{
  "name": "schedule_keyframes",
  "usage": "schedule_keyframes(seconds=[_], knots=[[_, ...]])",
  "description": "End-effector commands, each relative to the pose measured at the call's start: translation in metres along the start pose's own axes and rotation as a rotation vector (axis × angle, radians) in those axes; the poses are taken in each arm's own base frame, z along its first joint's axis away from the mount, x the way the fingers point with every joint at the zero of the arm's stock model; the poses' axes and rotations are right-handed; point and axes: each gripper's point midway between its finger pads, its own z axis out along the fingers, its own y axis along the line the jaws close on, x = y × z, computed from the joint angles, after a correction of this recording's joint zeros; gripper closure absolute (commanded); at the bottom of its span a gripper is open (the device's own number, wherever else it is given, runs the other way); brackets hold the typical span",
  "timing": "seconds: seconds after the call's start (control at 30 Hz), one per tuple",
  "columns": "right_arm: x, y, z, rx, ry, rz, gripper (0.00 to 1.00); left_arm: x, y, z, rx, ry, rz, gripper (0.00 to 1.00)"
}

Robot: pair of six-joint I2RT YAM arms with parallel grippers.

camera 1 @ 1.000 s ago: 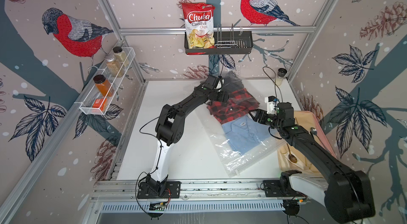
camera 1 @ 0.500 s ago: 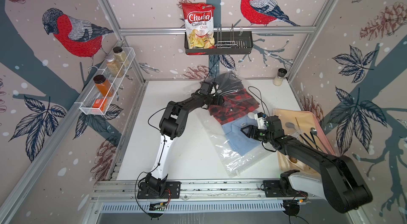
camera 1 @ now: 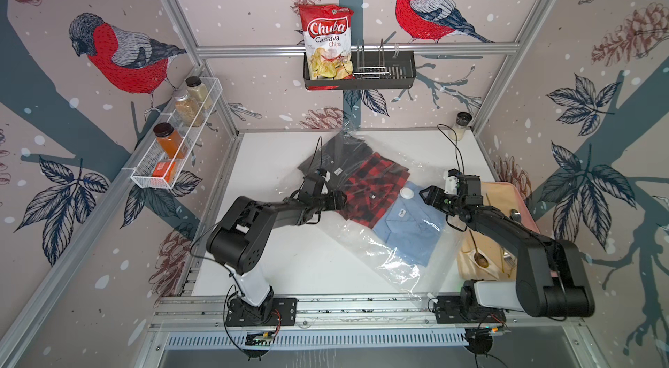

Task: Place the folded shirt into the vacuum bag
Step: Adjust the vacuum bag at the center of the board.

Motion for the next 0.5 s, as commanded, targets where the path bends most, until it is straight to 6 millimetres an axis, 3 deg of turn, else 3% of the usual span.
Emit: schedule_keyframes(seconds=[0.0, 0.1, 0.17, 0.3, 0.37, 0.47], knots=[[-0.011, 0.021, 0.012, -0.054, 0.039, -0.049, 0.3, 0.032, 0.026, -0.025, -0.1, 0.023, -0.138, 0.15], [-0.021, 0.042, 0.023, -0.085, 0.064, -0.09, 0.32, 0.042, 0.019, -0.051, -0.061, -0.006, -0.179, 0.14], [-0.024, 0.061, 0.024, -0.106, 0.065, -0.129, 0.32, 0.031, 0.01, -0.065, -0.041, -0.045, -0.17, 0.13], [-0.009, 0.108, 0.025, -0.157, 0.102, -0.224, 0.31, -0.035, -0.013, -0.08, -0.045, -0.17, -0.077, 0.07], [0.007, 0.119, 0.027, -0.174, 0.137, -0.244, 0.31, -0.07, -0.023, -0.073, -0.055, -0.185, -0.036, 0.05], [0.031, 0.117, 0.029, -0.172, 0.181, -0.236, 0.31, -0.114, -0.044, -0.042, -0.029, -0.152, 0.03, 0.05]])
